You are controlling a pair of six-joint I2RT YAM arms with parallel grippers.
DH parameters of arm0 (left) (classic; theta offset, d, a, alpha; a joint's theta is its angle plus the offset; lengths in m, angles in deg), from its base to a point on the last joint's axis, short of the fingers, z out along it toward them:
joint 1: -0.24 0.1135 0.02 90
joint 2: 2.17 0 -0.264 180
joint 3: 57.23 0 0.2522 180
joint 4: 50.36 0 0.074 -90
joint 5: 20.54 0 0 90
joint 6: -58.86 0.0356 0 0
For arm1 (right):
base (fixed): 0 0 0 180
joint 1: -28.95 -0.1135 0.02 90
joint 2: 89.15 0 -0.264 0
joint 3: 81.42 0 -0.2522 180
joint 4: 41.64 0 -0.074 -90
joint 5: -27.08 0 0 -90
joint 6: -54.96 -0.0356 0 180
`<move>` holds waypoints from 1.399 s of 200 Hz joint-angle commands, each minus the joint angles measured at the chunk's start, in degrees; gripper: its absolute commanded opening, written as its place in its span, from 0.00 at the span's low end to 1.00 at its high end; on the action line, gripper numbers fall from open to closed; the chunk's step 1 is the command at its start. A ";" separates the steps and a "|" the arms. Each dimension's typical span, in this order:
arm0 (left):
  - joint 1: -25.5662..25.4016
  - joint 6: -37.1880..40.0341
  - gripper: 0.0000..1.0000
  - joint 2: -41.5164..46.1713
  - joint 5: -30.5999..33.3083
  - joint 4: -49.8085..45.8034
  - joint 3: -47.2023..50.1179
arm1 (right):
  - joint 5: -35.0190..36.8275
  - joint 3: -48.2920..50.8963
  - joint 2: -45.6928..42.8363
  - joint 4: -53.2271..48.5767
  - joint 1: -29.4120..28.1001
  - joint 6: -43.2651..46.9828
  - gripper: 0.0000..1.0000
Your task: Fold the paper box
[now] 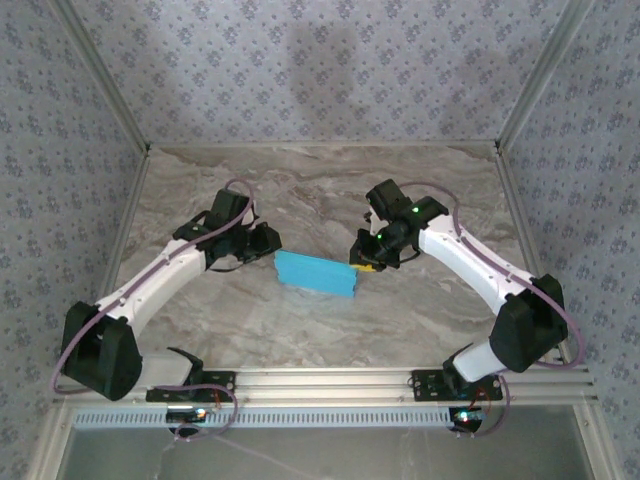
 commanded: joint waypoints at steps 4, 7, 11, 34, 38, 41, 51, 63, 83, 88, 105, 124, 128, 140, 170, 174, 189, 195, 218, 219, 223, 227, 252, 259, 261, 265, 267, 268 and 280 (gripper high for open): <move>-0.35 1.76 0.15 0.90 2.20 -3.30 2.34 | 2.30 0.69 1.32 -2.99 -0.45 1.62 0.20; -0.35 1.77 0.15 1.04 2.20 -3.24 2.61 | 2.37 0.67 1.32 -3.01 -0.44 1.77 0.20; -0.30 1.67 0.15 1.09 2.24 -3.03 2.87 | 2.34 0.71 1.39 -2.94 -0.47 1.84 0.20; -0.35 1.30 0.14 1.55 2.11 -2.29 4.45 | 2.30 0.75 1.71 -2.93 -0.61 2.04 0.20; -0.35 1.28 0.14 1.66 2.15 -2.19 4.64 | 2.31 0.82 1.81 -2.87 -0.66 2.09 0.20; -0.30 1.20 0.14 1.65 2.18 -2.22 4.73 | 2.31 0.81 1.79 -2.84 -0.72 2.17 0.20; -0.30 1.19 0.14 1.87 2.27 -1.98 5.20 | 2.40 0.77 1.93 -2.86 -0.79 2.27 0.20; -0.33 1.24 0.13 1.99 2.45 -1.95 5.66 | 2.65 0.78 2.11 -3.01 -0.97 2.34 0.19; -0.42 0.96 0.12 2.38 2.66 -1.66 6.61 | 3.14 0.92 2.18 -3.17 -1.25 2.56 0.19; -0.40 0.85 0.11 2.55 2.64 -1.64 6.92 | 3.21 0.93 2.05 -3.31 -1.34 2.63 0.19; -0.41 0.55 0.11 3.33 2.94 -1.22 8.21 | 3.55 1.32 1.94 -3.32 -1.60 2.87 0.19; -0.44 0.14 0.10 3.89 2.85 -0.56 9.81 | 4.88 1.96 1.88 -3.29 -2.03 2.93 0.20; -0.44 0.15 0.10 3.90 2.82 -0.38 10.04 | 5.05 2.16 1.86 -3.30 -2.05 2.98 0.20; -0.52 0.02 0.10 3.81 2.69 -0.05 10.69 | 5.36 2.67 2.07 -3.22 -2.15 2.99 0.21; -0.94 -0.21 0.10 3.55 2.94 0.90 11.91 | 6.74 4.73 2.46 -3.32 -2.40 2.99 0.23; -1.01 -0.24 0.09 3.49 2.97 1.02 12.02 | 6.85 5.16 2.45 -3.32 -2.46 2.99 0.24; -1.07 -0.28 0.09 3.45 3.32 1.07 12.44 | 6.97 6.02 2.39 -3.01 -2.64 2.95 0.24; -1.09 -0.30 0.09 3.41 3.34 1.18 12.56 | 7.00 6.41 2.39 -2.70 -2.71 2.85 0.24; -1.14 -0.09 0.09 3.54 3.86 0.82 13.15 | 6.98 7.84 2.55 -2.11 -2.85 2.61 0.24; -1.14 -0.02 0.09 3.59 3.91 0.75 13.17 | 6.97 7.90 2.59 -2.12 -2.89 2.62 0.24; -1.14 0.02 0.08 3.68 4.07 0.68 13.24 | 6.97 7.99 2.70 -2.17 -2.93 2.62 0.24; -1.14 0.12 0.08 3.79 4.32 0.48 13.35 | 7.04 8.04 2.65 -2.24 -2.90 2.55 0.24; -1.14 0.83 0.07 5.14 5.83 -0.94 13.78 | 7.31 7.49 2.40 -3.38 -2.85 2.98 0.25; -1.14 0.99 0.08 5.68 5.97 -1.46 13.63 | 7.54 6.95 2.38 -3.84 -2.92 2.99 0.26; -1.14 1.05 0.08 5.84 5.98 -1.55 13.63 | 7.64 6.70 2.31 -3.92 -2.93 3.03 0.26; -1.12 1.22 0.09 6.12 6.05 -1.87 13.55 | 7.95 6.42 2.24 -3.90 -2.92 2.99 0.26; -1.13 1.35 0.09 6.28 6.06 -1.98 13.47 | 8.01 6.25 2.21 -3.89 -2.93 2.99 0.26; -1.14 1.45 0.09 6.36 6.06 -2.06 13.42 | 8.01 6.23 2.24 -3.94 -2.93 2.99 0.26; -1.14 2.38 0.12 7.17 6.54 -3.12 12.74 | 8.02 5.52 2.16 -4.20 -2.93 2.99 0.26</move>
